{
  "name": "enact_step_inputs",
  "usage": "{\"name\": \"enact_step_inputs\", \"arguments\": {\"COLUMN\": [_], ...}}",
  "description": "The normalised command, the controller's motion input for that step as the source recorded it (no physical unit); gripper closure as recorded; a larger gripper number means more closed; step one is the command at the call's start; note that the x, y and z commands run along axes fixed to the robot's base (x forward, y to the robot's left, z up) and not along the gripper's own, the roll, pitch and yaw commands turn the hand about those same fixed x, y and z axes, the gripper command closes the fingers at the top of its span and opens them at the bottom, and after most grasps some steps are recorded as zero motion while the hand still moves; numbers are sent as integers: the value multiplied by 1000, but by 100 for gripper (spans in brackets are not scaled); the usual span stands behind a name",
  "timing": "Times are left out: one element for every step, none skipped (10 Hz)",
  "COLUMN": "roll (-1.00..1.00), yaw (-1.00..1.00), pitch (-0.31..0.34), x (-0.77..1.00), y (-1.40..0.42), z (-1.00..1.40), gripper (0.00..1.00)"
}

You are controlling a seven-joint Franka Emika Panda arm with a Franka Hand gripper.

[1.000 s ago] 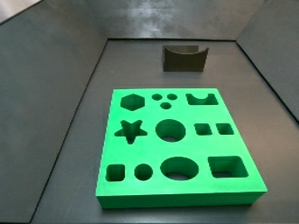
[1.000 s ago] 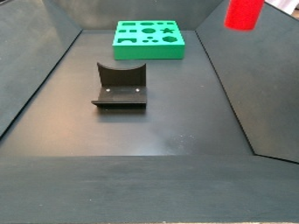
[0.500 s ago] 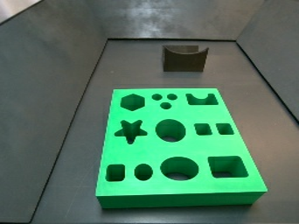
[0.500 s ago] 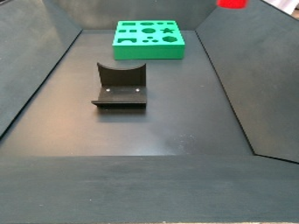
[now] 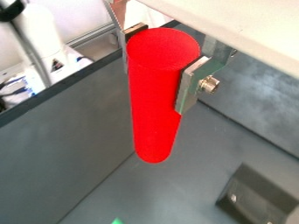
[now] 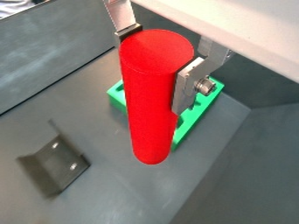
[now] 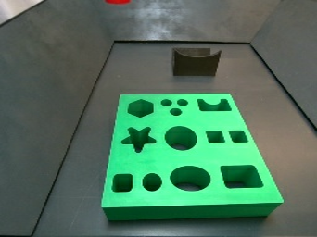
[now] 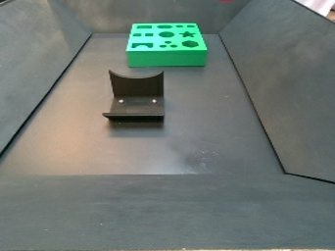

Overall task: Pick up the round object. Move up. Move to above the board. Insert the round object.
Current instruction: Move to above the board, then insert the round object.

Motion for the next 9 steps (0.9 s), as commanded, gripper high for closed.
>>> {"name": "enact_step_inputs", "arguments": {"roll": [-8, -17, 4, 8, 27, 49, 71, 62, -54], "yaw": [6, 9, 2, 10, 11, 10, 6, 7, 0], "pitch": [93, 80, 65, 60, 54, 48, 46, 46, 56], "x": [451, 462, 472, 488, 514, 403, 251, 185, 620], "y": [-1000, -1000, -1000, -1000, -964, -709, -379, -264, -40], "z": [-73, -70, -68, -66, -64, -44, -20, -1, -900], "gripper": [100, 100, 100, 100, 100, 100, 100, 100, 100]}}
